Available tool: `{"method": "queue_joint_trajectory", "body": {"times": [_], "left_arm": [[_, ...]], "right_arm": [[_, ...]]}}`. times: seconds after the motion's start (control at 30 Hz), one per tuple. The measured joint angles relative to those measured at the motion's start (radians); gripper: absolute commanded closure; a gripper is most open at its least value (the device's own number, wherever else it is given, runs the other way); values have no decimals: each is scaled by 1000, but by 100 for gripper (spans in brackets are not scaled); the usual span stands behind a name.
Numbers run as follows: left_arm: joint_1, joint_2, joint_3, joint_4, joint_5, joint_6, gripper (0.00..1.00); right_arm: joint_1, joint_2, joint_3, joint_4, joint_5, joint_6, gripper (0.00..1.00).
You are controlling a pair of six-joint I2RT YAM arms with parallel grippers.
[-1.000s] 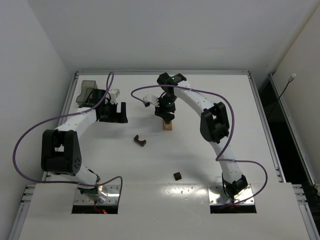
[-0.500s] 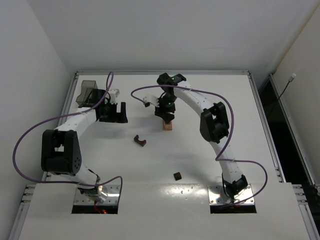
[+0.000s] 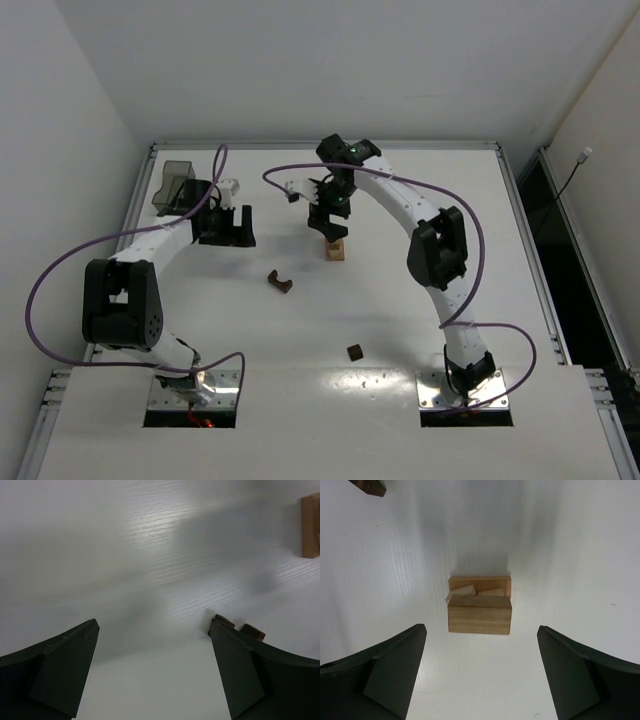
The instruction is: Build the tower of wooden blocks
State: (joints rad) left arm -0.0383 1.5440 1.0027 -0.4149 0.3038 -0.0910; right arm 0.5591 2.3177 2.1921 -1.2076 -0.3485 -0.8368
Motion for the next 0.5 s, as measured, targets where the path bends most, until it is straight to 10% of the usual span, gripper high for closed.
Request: {"method": "queue_joint_trajectory", "body": {"times": [0.5], "left_arm": [[-103, -182, -118, -51, 98, 214, 19]], "right_arm": [[-168, -459, -325, 294, 240, 238, 14]]}}
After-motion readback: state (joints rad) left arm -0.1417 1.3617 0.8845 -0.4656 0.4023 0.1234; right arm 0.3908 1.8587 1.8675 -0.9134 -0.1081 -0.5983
